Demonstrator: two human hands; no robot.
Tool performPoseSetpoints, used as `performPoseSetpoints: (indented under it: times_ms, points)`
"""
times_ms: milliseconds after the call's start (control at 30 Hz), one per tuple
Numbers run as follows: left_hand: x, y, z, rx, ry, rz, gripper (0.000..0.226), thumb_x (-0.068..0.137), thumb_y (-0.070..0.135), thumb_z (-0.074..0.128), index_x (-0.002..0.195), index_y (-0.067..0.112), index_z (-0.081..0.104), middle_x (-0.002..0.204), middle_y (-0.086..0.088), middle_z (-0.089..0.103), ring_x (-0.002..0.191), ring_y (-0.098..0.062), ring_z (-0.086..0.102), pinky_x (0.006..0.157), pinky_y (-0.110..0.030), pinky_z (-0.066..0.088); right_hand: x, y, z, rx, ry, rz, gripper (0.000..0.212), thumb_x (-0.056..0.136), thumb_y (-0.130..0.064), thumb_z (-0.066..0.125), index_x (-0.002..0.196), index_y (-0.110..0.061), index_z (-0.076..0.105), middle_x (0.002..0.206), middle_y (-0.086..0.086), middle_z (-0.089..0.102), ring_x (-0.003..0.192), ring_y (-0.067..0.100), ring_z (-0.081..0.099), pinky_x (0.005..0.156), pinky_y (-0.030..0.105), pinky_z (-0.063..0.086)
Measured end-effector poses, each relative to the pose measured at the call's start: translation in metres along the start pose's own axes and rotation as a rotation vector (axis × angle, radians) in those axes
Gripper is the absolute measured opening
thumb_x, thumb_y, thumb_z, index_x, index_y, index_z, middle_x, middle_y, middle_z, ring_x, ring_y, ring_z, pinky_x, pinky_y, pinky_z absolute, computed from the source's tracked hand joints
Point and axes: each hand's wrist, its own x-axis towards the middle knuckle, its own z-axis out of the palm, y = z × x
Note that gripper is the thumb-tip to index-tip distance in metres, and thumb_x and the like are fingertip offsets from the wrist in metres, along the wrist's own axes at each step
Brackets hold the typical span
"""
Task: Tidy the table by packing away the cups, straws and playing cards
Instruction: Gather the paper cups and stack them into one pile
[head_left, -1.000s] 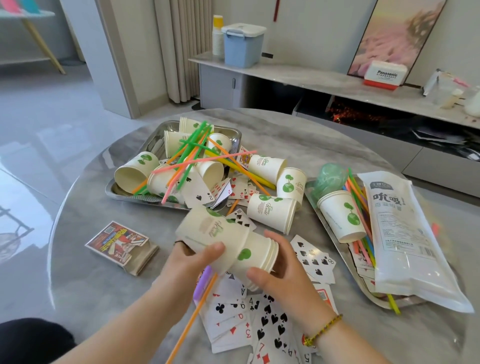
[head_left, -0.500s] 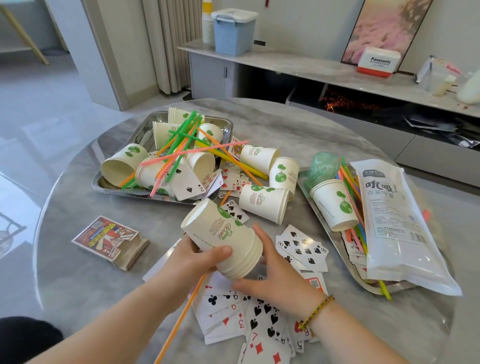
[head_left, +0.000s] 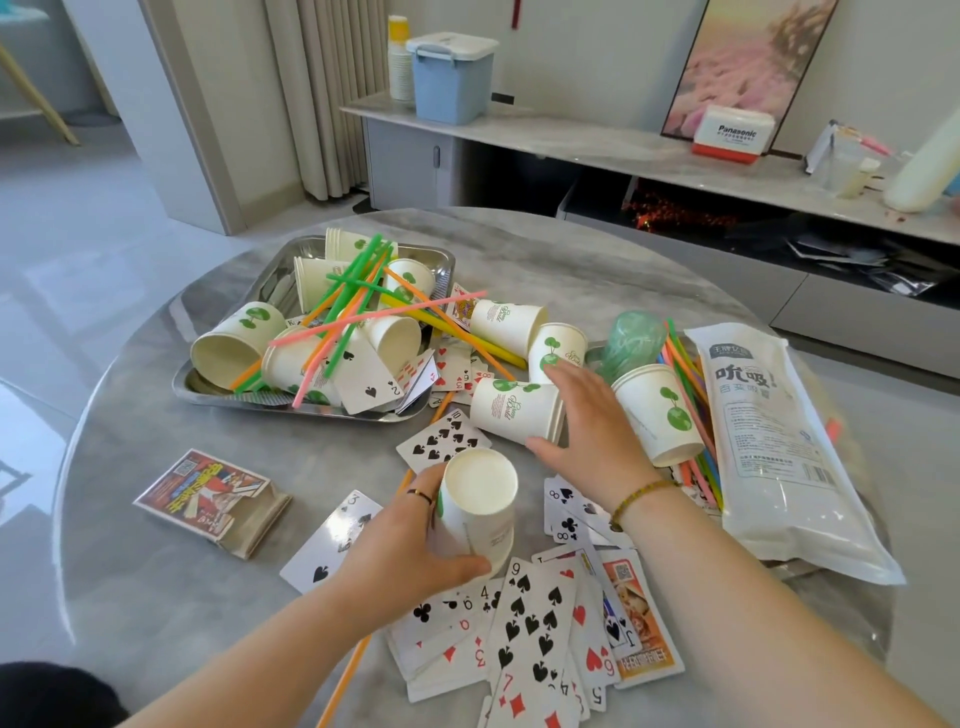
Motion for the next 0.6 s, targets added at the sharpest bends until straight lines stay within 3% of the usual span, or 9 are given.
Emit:
performPoseSetpoints:
  times_ms: [67, 133, 200, 333, 433, 533, 600]
  points:
    - [0.002, -0.003, 0.001, 0.039, -0.011, 0.017, 0.077, 0.062, 0.035, 0.077, 0.118, 0.045, 0.024, 0.098, 0.028, 0.045, 0.105, -0.008, 0.05, 0.077, -0.017, 0.038, 0.011, -0.003, 0.004, 0.009, -0.045, 0.011, 0.072, 0.077, -0.027, 0.066, 0.136, -0.012, 0.028, 0.141, 0.009, 0.036, 0.131, 0.022, 0.029, 0.105, 0.028, 0.021]
    - [0.003, -0.008, 0.001, 0.058, -0.007, 0.05, 0.078, 0.064, 0.034, 0.076, 0.123, 0.04, 0.026, 0.097, 0.032, 0.04, 0.123, -0.015, 0.042, 0.086, -0.021, 0.039, 0.015, -0.005, 0.01, -0.042, -0.093, 0.036, 0.071, 0.077, -0.026, 0.065, 0.136, -0.012, 0.029, 0.138, 0.009, 0.039, 0.127, 0.024, 0.032, 0.103, 0.031, 0.025]
    - [0.003, -0.01, 0.003, 0.086, 0.018, 0.075, 0.079, 0.064, 0.035, 0.076, 0.128, 0.034, 0.029, 0.096, 0.032, 0.038, 0.128, -0.017, 0.036, 0.093, -0.024, 0.035, 0.017, -0.004, 0.014, -0.132, -0.11, 0.062, 0.067, 0.078, -0.023, 0.062, 0.135, -0.011, 0.028, 0.136, 0.01, 0.039, 0.125, 0.026, 0.031, 0.102, 0.03, 0.024]
    - [0.003, -0.014, 0.006, 0.185, 0.065, 0.121, 0.081, 0.064, 0.044, 0.072, 0.131, 0.033, 0.028, 0.101, 0.022, 0.038, 0.105, -0.005, 0.036, 0.088, -0.018, 0.028, 0.016, -0.005, 0.013, -0.266, -0.15, 0.111, 0.068, 0.079, -0.02, 0.059, 0.136, -0.01, 0.023, 0.132, 0.012, 0.037, 0.122, 0.028, 0.031, 0.099, 0.031, 0.026]
    - [0.004, -0.013, 0.006, 0.166, 0.065, 0.124, 0.079, 0.06, 0.043, 0.073, 0.126, 0.036, 0.032, 0.1, 0.025, 0.04, 0.102, -0.004, 0.039, 0.086, -0.018, 0.031, 0.009, -0.008, 0.008, -0.289, -0.193, 0.14, 0.073, 0.075, -0.018, 0.062, 0.136, -0.012, 0.02, 0.131, 0.015, 0.038, 0.118, 0.031, 0.037, 0.095, 0.034, 0.034]
    - [0.002, -0.01, 0.004, 0.098, 0.063, 0.114, 0.071, 0.058, 0.039, 0.075, 0.109, 0.051, 0.027, 0.094, 0.032, 0.041, 0.093, 0.002, 0.048, 0.072, -0.007, 0.035, -0.001, -0.008, -0.004, -0.086, -0.177, 0.218, 0.075, 0.071, -0.016, 0.065, 0.134, -0.014, 0.024, 0.129, 0.013, 0.04, 0.11, 0.031, 0.045, 0.088, 0.036, 0.041]
    - [0.0, -0.009, 0.003, 0.049, 0.066, 0.102, 0.07, 0.058, 0.035, 0.076, 0.1, 0.055, 0.023, 0.095, 0.032, 0.043, 0.088, 0.007, 0.048, 0.064, -0.003, 0.037, -0.01, -0.006, -0.015, 0.235, -0.119, 0.322, 0.071, 0.072, -0.013, 0.065, 0.132, -0.015, 0.028, 0.118, 0.007, 0.045, 0.1, 0.023, 0.048, 0.079, 0.032, 0.042]
